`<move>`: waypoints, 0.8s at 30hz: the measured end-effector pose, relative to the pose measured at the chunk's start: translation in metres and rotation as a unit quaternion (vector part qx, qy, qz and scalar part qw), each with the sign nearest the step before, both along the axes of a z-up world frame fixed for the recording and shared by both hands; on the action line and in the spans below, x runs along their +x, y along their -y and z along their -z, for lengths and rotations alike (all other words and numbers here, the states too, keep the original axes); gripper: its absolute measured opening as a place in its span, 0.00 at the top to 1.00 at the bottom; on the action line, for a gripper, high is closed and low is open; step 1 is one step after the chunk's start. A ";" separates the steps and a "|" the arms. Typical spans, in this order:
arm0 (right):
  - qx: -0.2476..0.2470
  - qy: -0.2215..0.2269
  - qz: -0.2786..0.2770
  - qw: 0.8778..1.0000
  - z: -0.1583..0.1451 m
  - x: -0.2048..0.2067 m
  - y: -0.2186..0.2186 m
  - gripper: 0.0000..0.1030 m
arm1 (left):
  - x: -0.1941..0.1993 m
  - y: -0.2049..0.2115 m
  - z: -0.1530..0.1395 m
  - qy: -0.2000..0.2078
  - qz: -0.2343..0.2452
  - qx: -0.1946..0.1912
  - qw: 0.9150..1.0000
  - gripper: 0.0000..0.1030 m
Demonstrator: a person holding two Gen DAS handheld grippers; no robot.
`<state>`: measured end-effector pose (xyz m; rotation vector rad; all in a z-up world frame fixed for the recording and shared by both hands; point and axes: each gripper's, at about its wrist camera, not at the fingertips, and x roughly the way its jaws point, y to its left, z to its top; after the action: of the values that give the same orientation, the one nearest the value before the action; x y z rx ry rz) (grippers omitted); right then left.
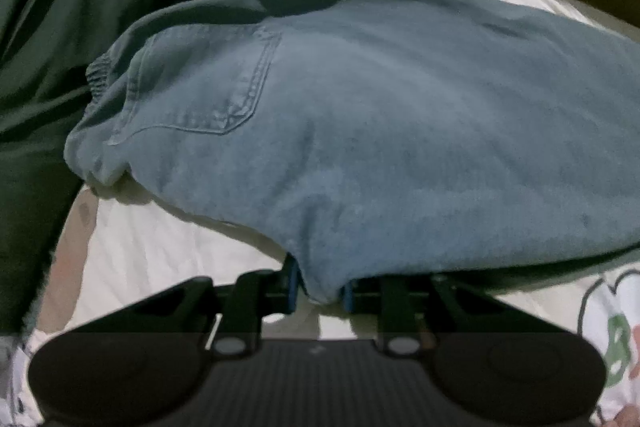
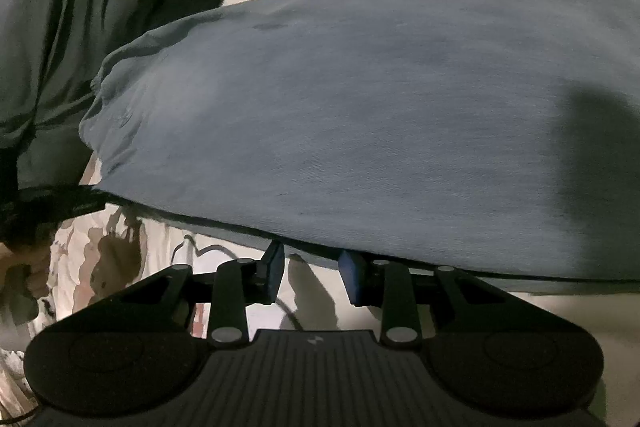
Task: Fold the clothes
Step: 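Lay the pants down and hold the edge with the left gripper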
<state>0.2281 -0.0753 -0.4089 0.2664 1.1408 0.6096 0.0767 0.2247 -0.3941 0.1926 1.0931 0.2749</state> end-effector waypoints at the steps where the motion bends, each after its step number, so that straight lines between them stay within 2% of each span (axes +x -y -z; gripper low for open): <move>1: -0.002 -0.001 0.003 1.000 -0.001 0.000 0.003 0.64 | 0.000 0.001 0.000 -0.004 0.003 0.003 1.000 0.79; 7: -0.015 -0.007 0.017 1.000 -0.008 0.000 0.025 0.64 | 0.001 0.003 0.003 -0.018 0.017 0.016 1.000 0.79; 12: -0.032 -0.001 0.024 0.999 -0.021 -0.004 0.052 0.64 | 0.002 0.007 -0.007 -0.044 0.063 0.038 0.996 0.80; 17: -0.043 0.012 0.033 0.998 -0.037 -0.015 0.085 0.64 | 0.005 0.007 -0.012 -0.058 0.084 0.038 0.994 0.80; 24: -0.048 0.029 0.092 0.994 -0.060 -0.032 0.138 0.64 | 0.005 0.007 -0.022 -0.076 0.109 0.034 0.991 0.79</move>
<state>0.1963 -0.2136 -0.3491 0.2668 1.0729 0.3973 0.0819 0.2173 -0.3723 0.3956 1.2039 0.1031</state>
